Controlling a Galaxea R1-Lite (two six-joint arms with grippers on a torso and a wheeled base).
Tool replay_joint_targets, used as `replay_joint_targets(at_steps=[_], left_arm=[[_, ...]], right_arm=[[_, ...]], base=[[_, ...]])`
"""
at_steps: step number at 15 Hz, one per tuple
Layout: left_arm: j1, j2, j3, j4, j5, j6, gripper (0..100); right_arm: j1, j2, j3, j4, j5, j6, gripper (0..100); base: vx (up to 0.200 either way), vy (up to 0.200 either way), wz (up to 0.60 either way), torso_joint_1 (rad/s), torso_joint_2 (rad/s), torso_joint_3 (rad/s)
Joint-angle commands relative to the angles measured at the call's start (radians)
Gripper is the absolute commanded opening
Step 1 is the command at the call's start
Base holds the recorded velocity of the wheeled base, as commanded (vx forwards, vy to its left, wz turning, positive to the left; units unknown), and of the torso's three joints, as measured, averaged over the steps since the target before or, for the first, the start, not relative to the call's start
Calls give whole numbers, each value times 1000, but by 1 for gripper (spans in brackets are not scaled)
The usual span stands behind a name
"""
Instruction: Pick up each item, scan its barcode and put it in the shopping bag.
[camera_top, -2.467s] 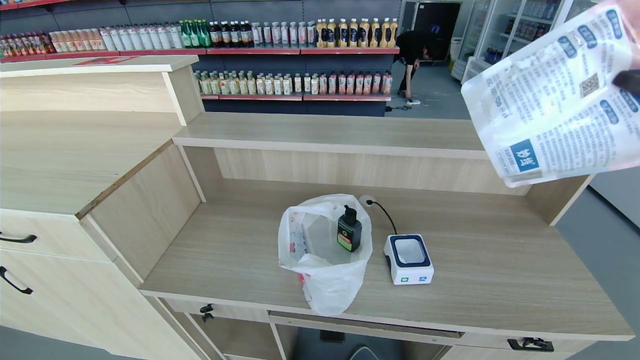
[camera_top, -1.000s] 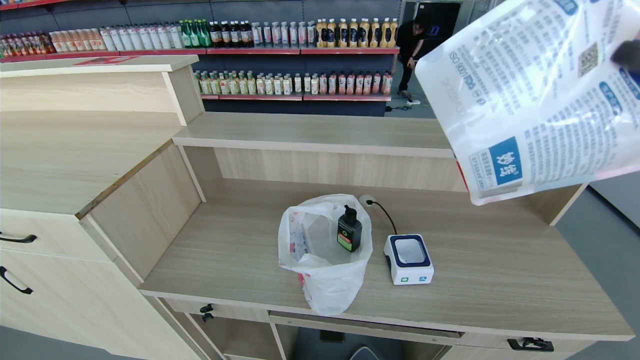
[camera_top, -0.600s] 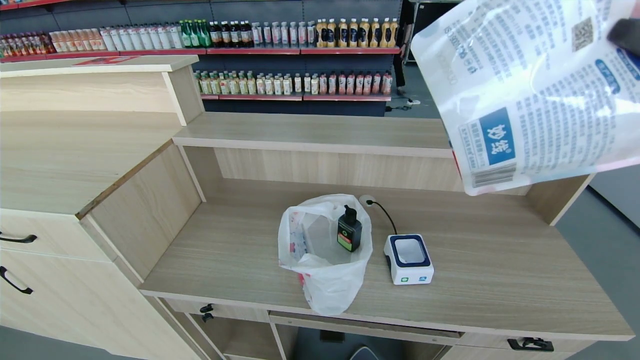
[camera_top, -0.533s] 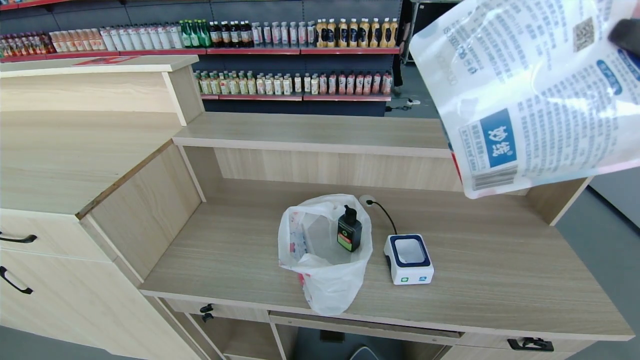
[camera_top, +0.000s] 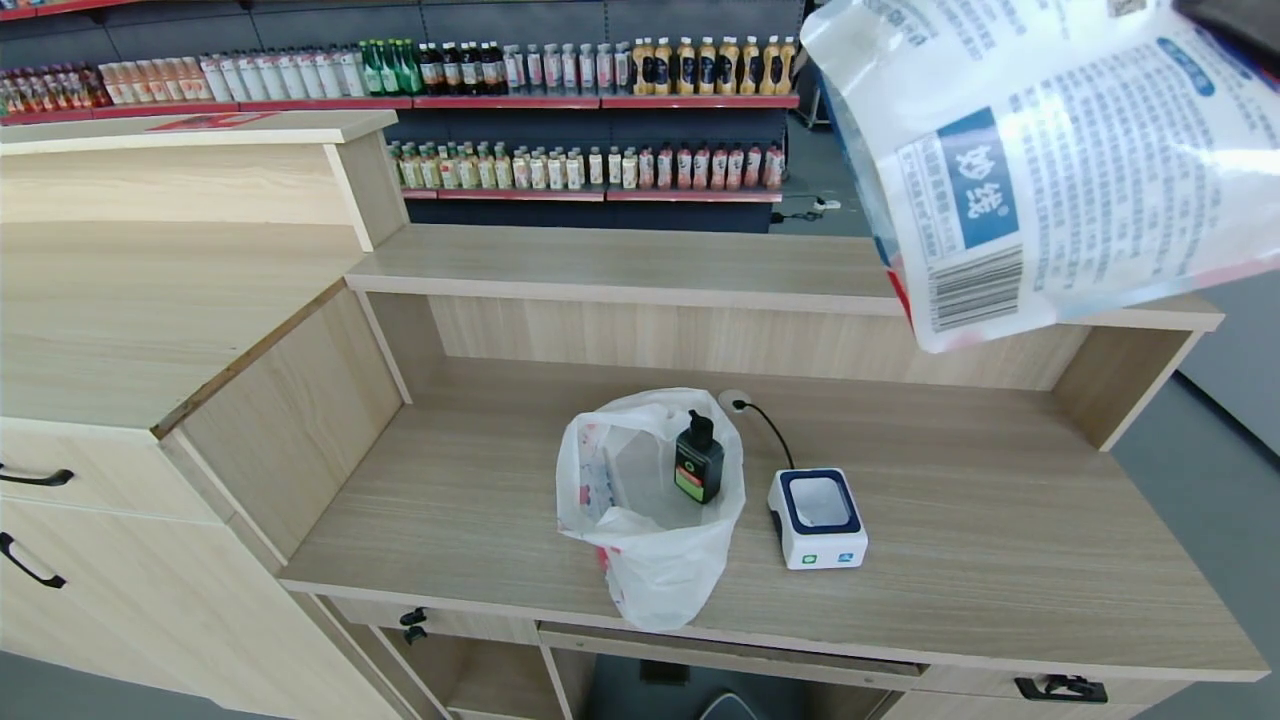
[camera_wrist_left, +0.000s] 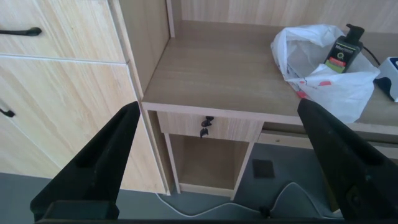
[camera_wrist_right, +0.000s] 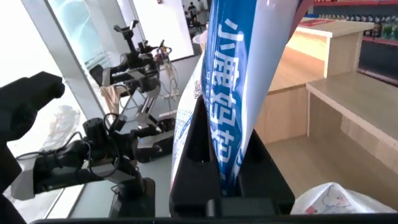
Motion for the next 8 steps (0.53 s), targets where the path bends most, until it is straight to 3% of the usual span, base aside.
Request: replay_joint_targets(at_steps=[1, 8], left_arm=[[0, 0, 0, 0, 0, 0, 100], [0, 0, 0, 0, 0, 0, 100]], right_arm=[[24, -5, 13, 1, -9, 27, 0], [102, -79, 150, 113, -14, 43, 0]], base=[[0, 0, 0, 0, 0, 0], [0, 0, 0, 0, 0, 0]])
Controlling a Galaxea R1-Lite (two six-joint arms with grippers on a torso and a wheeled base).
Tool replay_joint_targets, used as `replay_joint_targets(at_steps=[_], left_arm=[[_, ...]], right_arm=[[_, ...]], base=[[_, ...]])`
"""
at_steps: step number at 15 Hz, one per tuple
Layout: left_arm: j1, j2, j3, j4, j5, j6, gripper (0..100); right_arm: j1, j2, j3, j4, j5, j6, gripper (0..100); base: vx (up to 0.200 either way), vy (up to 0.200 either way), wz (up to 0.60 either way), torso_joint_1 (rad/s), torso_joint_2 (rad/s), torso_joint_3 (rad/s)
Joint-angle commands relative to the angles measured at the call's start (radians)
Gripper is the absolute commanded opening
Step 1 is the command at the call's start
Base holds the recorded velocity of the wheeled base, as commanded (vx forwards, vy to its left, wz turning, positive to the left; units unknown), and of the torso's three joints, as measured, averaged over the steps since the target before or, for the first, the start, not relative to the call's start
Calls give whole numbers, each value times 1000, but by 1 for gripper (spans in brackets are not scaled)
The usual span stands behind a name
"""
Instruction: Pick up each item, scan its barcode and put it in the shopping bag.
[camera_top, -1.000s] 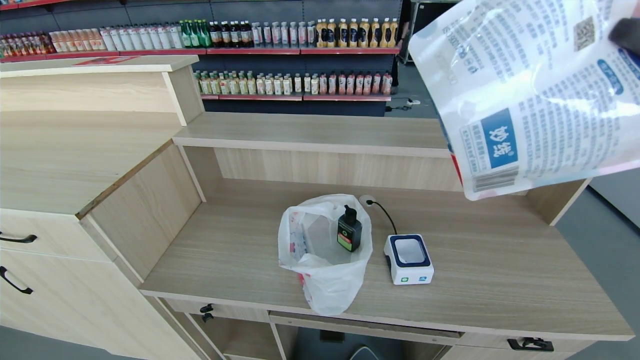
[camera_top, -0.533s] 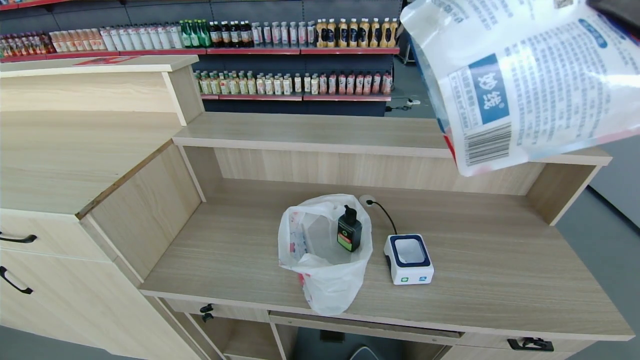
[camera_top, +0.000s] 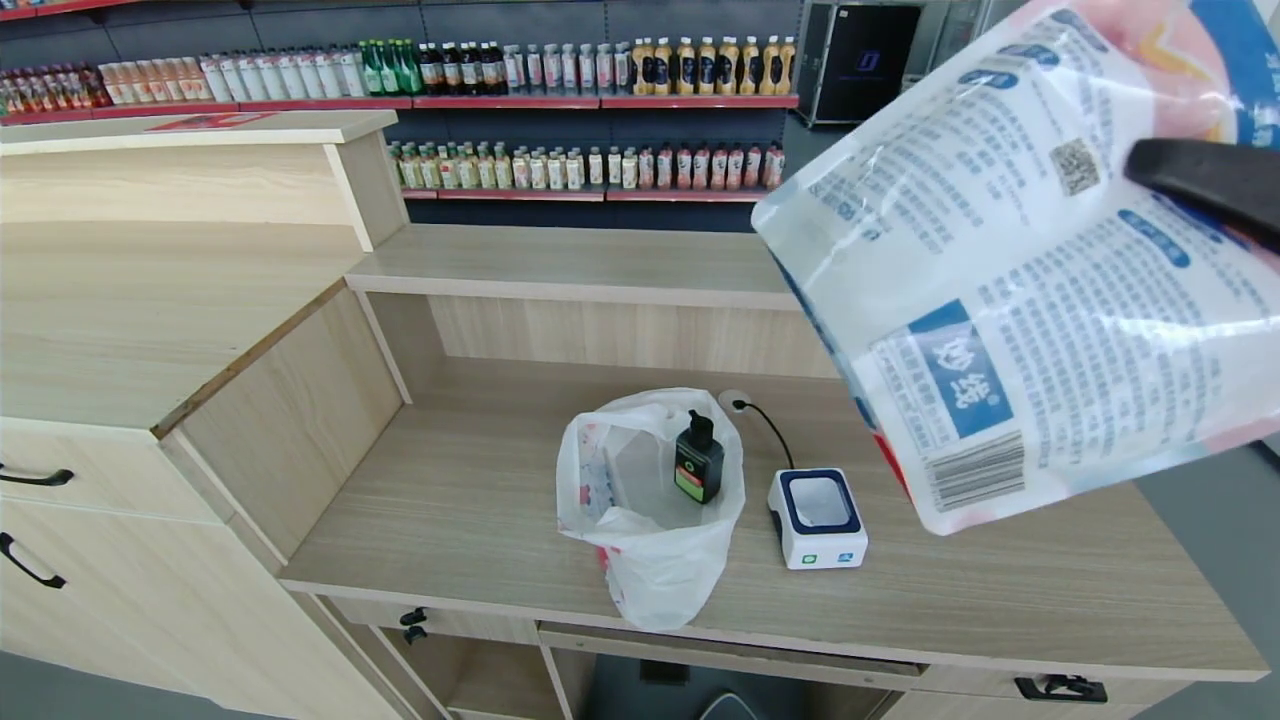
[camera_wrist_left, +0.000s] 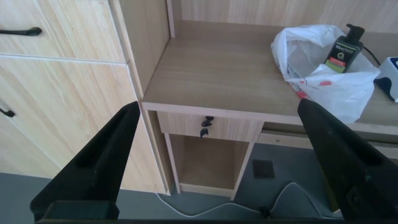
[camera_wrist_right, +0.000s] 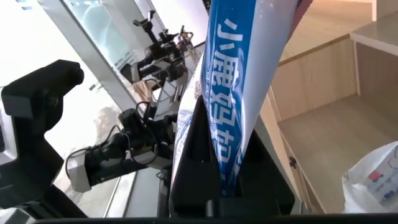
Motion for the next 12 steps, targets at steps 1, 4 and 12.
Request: replay_joint_targets(at_steps=[1, 4, 12], left_arm=[[0, 0, 0, 0, 0, 0, 100], [0, 0, 0, 0, 0, 0, 100], [0, 0, 0, 0, 0, 0, 100]], right_arm=[[28, -21, 29, 13, -1, -4, 0], [41, -19, 35, 13, -1, -7, 0], [51, -18, 73, 17, -37, -69, 0]], base=[[0, 0, 0, 0, 0, 0], [0, 0, 0, 0, 0, 0], [0, 0, 0, 0, 0, 0]])
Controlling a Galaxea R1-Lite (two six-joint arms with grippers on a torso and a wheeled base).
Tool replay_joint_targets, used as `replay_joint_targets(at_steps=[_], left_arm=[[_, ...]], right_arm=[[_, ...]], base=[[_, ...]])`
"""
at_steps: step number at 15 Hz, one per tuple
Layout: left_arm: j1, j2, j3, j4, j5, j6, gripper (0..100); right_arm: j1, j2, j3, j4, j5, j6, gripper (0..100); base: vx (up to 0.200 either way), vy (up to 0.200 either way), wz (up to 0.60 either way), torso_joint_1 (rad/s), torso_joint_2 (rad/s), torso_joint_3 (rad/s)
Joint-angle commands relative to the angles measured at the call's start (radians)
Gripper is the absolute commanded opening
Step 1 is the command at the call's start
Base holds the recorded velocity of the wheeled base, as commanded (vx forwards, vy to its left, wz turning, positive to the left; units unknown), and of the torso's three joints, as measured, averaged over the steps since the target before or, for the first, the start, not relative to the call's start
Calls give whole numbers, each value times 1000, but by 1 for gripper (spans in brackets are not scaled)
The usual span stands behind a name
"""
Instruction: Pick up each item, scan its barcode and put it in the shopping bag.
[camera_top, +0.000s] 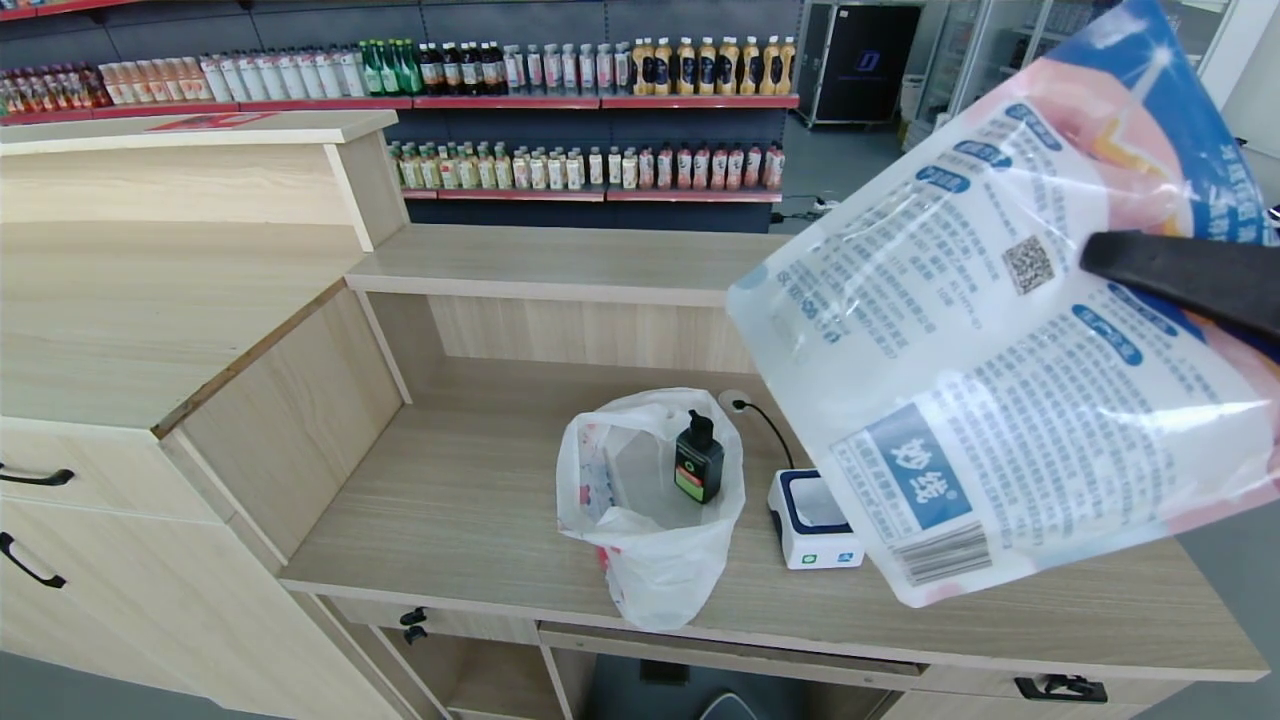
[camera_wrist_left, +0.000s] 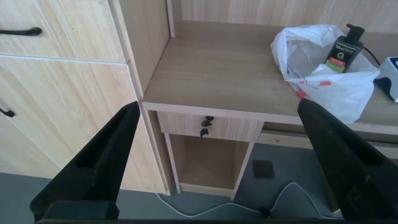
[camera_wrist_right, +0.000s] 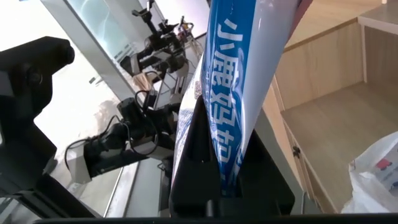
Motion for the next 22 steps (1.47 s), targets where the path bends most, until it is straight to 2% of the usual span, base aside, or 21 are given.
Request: replay_joint_targets(at_steps=[1, 7, 9, 10, 11, 12, 13, 14, 15, 16, 17, 18, 20, 22], left_arm=[[0, 0, 0, 0, 0, 0, 100], [0, 0, 0, 0, 0, 0, 100], [0, 0, 0, 0, 0, 0, 100], [0, 0, 0, 0, 0, 0, 100], [0, 0, 0, 0, 0, 0, 100], [0, 0, 0, 0, 0, 0, 100], [0, 0, 0, 0, 0, 0, 100], [0, 0, 0, 0, 0, 0, 100], [0, 0, 0, 0, 0, 0, 100], [0, 0, 0, 0, 0, 0, 100], [0, 0, 0, 0, 0, 0, 100], [0, 0, 0, 0, 0, 0, 100], [0, 0, 0, 0, 0, 0, 100], [0, 0, 0, 0, 0, 0, 100]], right_arm=[[1, 0, 4, 0, 1, 0, 0], [0, 1, 6, 0, -2, -23, 0], [-43, 21, 4, -2, -7, -75, 0], [-118, 52, 12, -3, -5, -184, 0], [-157, 72, 23, -5, -5, -255, 0], [-269, 128, 47, -2, -7, -480, 0], [-344, 154, 58, 8, -8, -606, 0], [-454, 190, 60, 77, -7, -813, 0], [-523, 216, 52, 130, -7, -976, 0], [-555, 231, 47, 163, -7, -1071, 0], [-612, 262, 12, 242, -5, -1280, 0], [-643, 285, -17, 274, -5, -1396, 0], [-675, 305, -34, 316, -1, -1544, 0], [-684, 335, -36, 353, 1, -1626, 0]], base=[[0, 0, 0, 0, 0, 0], [0, 0, 0, 0, 0, 0], [0, 0, 0, 0, 0, 0], [0, 0, 0, 0, 0, 0], [0, 0, 0, 0, 0, 0], [0, 0, 0, 0, 0, 0], [0, 0, 0, 0, 0, 0], [0, 0, 0, 0, 0, 0], [0, 0, 0, 0, 0, 0], [0, 0, 0, 0, 0, 0], [0, 0, 0, 0, 0, 0], [0, 0, 0, 0, 0, 0], [0, 0, 0, 0, 0, 0], [0, 0, 0, 0, 0, 0]])
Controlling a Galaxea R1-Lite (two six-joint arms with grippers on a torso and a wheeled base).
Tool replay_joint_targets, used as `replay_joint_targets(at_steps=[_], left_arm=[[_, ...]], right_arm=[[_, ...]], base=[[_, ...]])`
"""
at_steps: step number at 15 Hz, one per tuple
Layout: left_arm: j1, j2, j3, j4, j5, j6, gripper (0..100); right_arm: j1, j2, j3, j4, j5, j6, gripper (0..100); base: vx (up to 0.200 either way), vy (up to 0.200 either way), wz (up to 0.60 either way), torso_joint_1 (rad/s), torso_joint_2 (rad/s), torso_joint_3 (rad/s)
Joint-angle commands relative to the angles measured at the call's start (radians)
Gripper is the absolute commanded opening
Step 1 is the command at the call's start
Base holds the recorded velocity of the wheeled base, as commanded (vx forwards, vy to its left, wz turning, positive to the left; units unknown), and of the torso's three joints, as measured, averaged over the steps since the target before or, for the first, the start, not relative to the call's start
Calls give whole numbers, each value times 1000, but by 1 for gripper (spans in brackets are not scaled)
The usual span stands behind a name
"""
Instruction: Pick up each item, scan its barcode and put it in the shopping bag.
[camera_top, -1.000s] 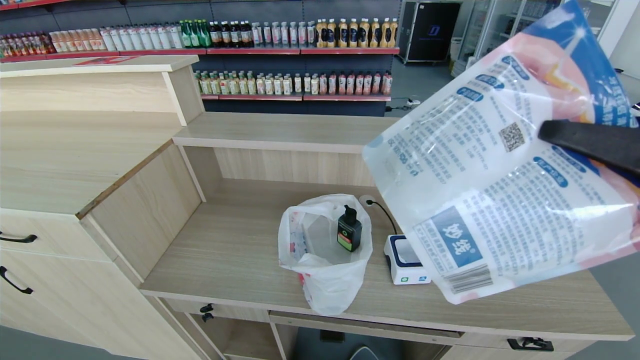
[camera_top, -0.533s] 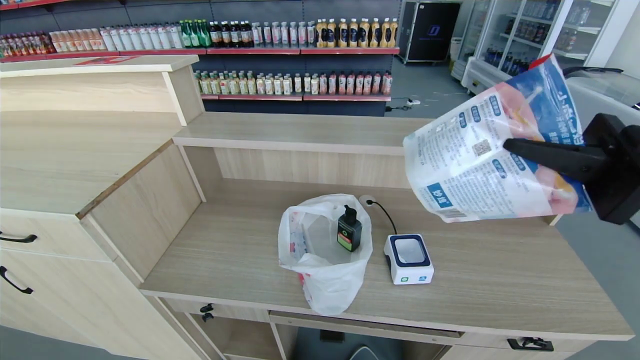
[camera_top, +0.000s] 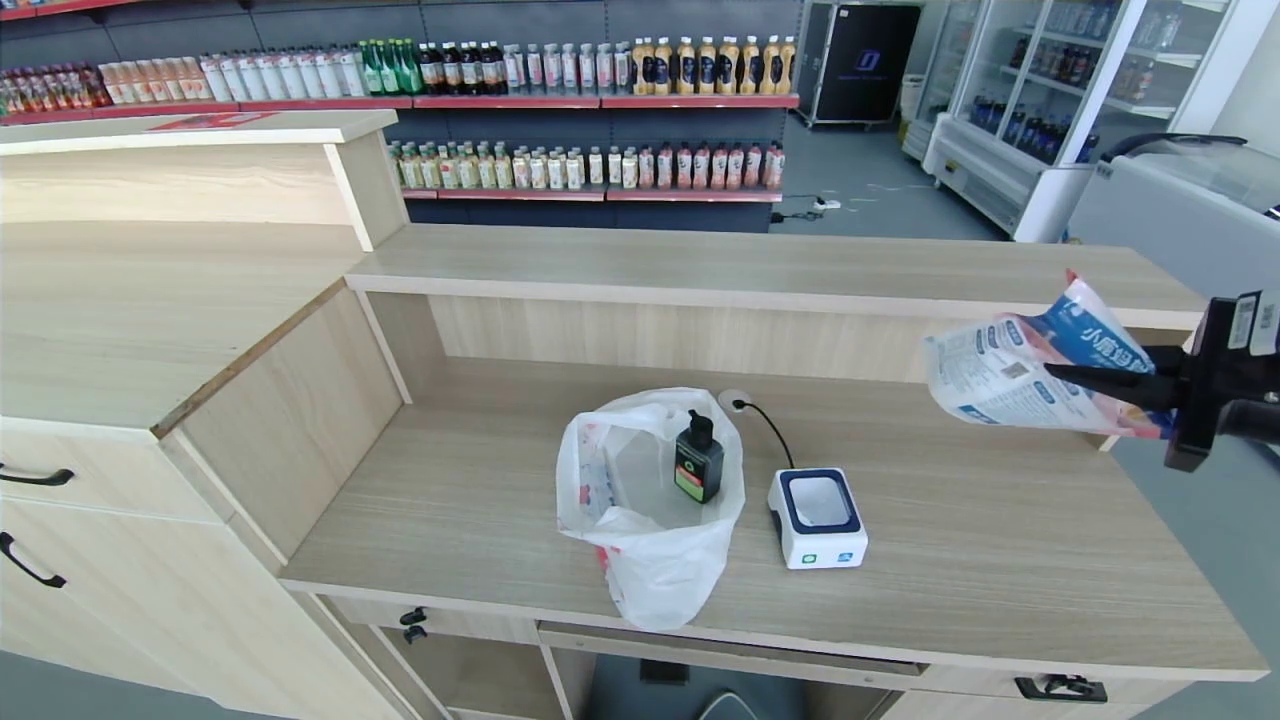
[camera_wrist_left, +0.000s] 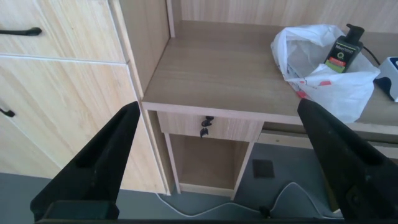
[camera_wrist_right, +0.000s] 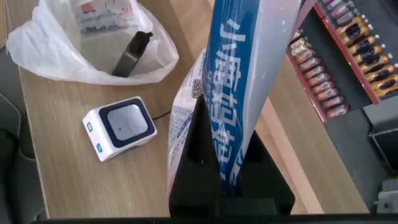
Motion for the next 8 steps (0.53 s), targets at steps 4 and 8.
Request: replay_joint_targets(at_steps=[4, 8], left_arm=[[0, 0, 0, 0, 0, 0, 100], [0, 0, 0, 0, 0, 0, 100]], right_arm=[[-31, 120, -53, 15, -4, -257, 0], [-26, 239, -23, 4, 136, -536, 0]], base=[[0, 0, 300, 1, 2, 0], [0, 0, 300, 2, 1, 1]])
